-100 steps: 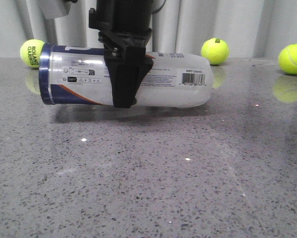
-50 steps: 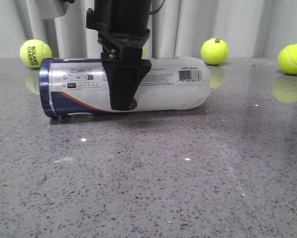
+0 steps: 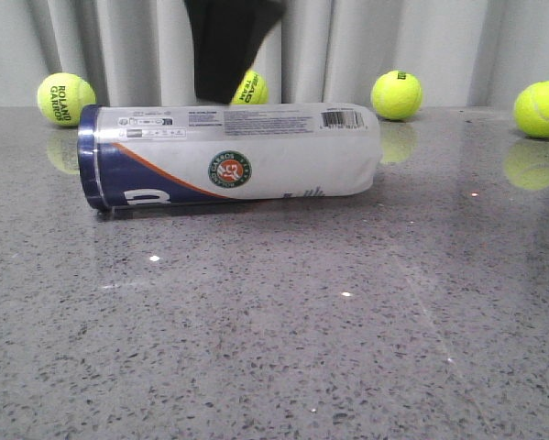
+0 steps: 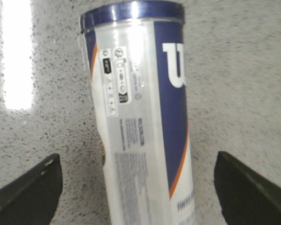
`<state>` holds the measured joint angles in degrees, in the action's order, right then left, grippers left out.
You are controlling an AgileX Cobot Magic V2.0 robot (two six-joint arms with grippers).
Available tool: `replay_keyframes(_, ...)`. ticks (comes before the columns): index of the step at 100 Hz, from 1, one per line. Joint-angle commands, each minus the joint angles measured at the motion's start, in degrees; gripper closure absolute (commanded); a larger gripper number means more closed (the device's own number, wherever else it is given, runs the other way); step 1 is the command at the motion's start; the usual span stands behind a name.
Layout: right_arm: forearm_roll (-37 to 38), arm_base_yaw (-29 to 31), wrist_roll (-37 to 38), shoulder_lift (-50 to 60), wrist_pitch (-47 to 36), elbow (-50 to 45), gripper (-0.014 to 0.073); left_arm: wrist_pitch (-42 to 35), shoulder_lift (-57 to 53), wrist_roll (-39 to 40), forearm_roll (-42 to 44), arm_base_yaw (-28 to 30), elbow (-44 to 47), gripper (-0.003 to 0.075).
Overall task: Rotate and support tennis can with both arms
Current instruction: 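Raise the right gripper away from the lying can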
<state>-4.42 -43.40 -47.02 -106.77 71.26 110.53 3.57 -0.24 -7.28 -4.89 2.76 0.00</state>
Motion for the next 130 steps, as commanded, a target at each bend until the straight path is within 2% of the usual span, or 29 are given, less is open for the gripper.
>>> replay_keyframes(1,0.3,0.1,5.8,6.1,4.9,2.0,-0.0051,-4.3,-1.9,0.5,-0.2,-0.1,2.5,0.074)
replay_keyframes(22,4.0,0.1,28.7,12.5,4.9,0.4,-0.005,-4.3,-1.9,0.5,-0.2,-0.1,2.5,0.074)
replay_keyframes(41,4.9,0.8,40.7,19.7,4.9,-7.3,-0.005,-4.3,-1.9,0.5,-0.2,-0.1,2.5,0.074)
replay_keyframes(51,5.0,1.8,44.3,23.6,4.8,-12.4,-0.003,-4.3,-1.9,0.5,-0.2,-0.1,2.5,0.074)
replay_keyframes(58,5.1,2.5,47.0,26.7,3.3,-16.3,0.0036,-4.3,-1.9,0.5,-0.2,-0.1,2.5,0.074)
replay_keyframes(65,5.5,2.7,49.0,29.9,1.0,-20.4,0.0139,-4.3,-1.9,0.5,-0.2,-0.1,2.5,0.074)
replay_keyframes(84,7.5,2.7,54.5,37.8,-4.0,-30.7,0.0482,-4.3,-1.9,0.5,-0.2,-0.1,2.5,0.074)
replay_keyframes(96,7.5,2.7,55.2,42.5,-7.5,-36.3,0.0658,-4.3,-1.9,0.5,-0.2,-0.1,2.5,0.074)
replay_keyframes(130,7.5,2.7,55.8,57.2,-22.1,-53.3,0.0652,-4.3,-1.9,0.5,-0.2,-0.1,2.5,0.074)
